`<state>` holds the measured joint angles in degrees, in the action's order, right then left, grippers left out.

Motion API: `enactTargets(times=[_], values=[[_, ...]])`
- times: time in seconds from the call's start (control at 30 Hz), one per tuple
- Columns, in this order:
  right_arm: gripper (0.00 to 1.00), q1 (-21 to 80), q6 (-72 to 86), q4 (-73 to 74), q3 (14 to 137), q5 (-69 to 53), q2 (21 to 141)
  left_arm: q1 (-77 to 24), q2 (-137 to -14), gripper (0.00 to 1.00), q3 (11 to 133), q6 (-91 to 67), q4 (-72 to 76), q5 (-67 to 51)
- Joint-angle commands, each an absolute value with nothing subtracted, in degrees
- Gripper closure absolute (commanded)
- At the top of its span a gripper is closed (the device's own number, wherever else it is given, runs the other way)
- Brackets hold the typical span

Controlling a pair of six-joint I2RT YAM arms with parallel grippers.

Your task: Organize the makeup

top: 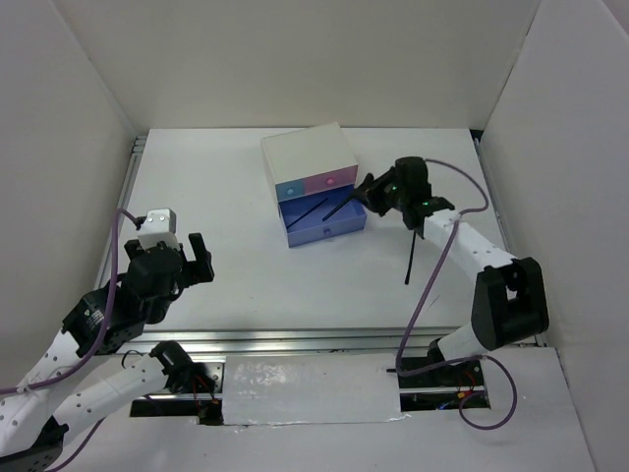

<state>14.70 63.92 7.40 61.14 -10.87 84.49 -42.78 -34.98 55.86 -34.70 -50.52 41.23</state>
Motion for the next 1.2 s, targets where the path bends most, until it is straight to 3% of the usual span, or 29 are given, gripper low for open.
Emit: enactTargets(times=[0.0,0.23,0.5,0.53,0.67,0.77,0.87,1.03,1.17], values=[[0.99,21.3,81.2,-6.4,59.3,-2.9,84.2,-42.5,-34.6,0.01,55.8,-34.7,-49.0,41.8],[0.99,27.4,85.8,3.0,66.9,8.3,91.6,-42.6,-33.8,0.01,55.6,-34.4,-48.6,41.1],[0.92,27.3,86.7,4.9,65.8,9.5,93.9,-42.6,-34.0,0.01,55.5,-33.9,-48.3,40.6],[0.89,27.4,86.3,3.1,65.1,9.1,93.9,-42.6,-34.1,0.01,55.5,-33.9,-48.3,40.5],[0.51,27.4,82.9,1.2,67.9,7.3,95.1,-42.6,-34.7,0.01,55.5,-33.8,-48.1,40.2],[0.34,27.4,79.3,1.9,69.8,6.9,94.2,-42.6,-35.0,0.01,55.5,-33.6,-48.0,40.1],[0.29,27.0,76.6,4.6,69.6,8.5,91.5,-42.6,-35.0,0.01,55.4,-33.5,-47.8,39.8],[0.29,23.5,69.1,9.6,65.0,12.3,82.7,-42.6,-35.0,0.01,55.4,-33.5,-47.9,39.8],[0.26,17.4,55.2,29.1,64.8,16.1,76.9,-42.8,-34.9,0.01,55.2,-33.1,-47.5,39.2]])
